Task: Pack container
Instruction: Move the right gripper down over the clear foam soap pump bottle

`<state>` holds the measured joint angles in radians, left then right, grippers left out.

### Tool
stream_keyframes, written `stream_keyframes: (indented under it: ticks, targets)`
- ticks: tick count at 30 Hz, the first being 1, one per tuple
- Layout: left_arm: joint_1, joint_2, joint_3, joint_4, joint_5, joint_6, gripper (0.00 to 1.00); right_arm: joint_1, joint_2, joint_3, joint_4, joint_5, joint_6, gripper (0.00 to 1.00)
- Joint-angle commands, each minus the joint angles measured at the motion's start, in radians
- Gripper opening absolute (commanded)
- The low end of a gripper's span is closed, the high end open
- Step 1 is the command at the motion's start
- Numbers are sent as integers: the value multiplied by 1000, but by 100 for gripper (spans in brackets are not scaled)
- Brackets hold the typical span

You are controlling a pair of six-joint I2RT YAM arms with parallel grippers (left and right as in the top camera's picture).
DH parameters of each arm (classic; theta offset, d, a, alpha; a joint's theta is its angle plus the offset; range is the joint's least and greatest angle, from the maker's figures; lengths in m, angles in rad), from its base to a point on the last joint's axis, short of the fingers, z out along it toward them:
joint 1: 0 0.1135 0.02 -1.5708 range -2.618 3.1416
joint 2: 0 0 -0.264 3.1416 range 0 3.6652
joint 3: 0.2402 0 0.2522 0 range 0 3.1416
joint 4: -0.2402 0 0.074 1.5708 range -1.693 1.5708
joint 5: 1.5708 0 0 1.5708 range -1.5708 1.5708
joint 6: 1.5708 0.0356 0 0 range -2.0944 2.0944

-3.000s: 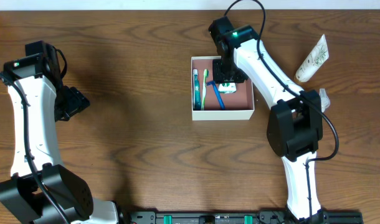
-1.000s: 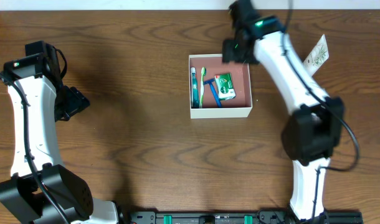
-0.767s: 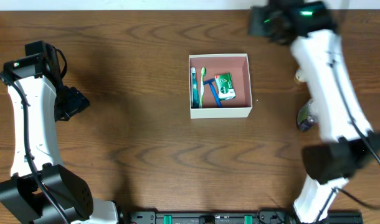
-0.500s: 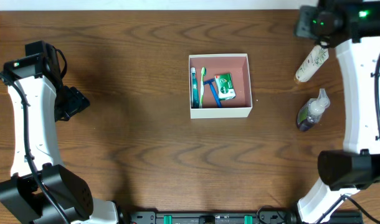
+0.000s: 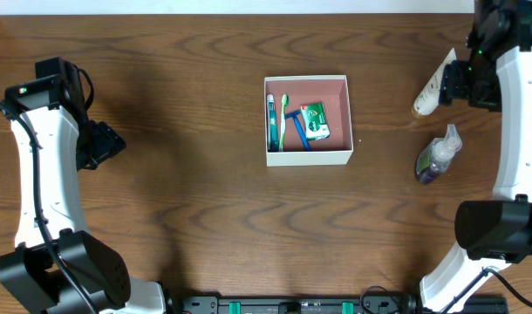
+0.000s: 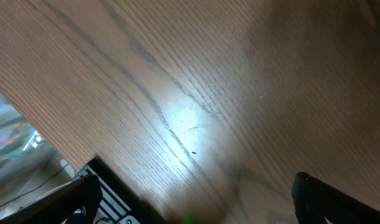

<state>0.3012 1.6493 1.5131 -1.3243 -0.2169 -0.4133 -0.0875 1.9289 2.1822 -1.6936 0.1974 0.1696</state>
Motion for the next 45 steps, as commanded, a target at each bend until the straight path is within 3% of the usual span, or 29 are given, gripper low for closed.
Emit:
stream_keyframes:
  ticks: [1,12,20,28,37,42,45]
  targets:
    - [5,5,0,-3,-12,13,98,-13,-49,-5,-5,-114,-81,73]
    - [5,5,0,-3,-12,13,98,-43,-152,-51,-5,-161,-186,73]
    - [5,5,0,-3,-12,13,98,-70,-150,-303,2,-134,-232,80]
    - [5,5,0,-3,-12,13,98,-71,-150,-509,185,-111,-238,81]
    - [5,5,0,-3,-13,13,98,-82,-150,-608,354,-67,-254,82]
    - [5,5,0,-3,-13,13,98,-102,-150,-622,370,-68,-254,76]
    - [5,5,0,-3,-12,13,98,-109,-150,-622,382,-67,-253,66]
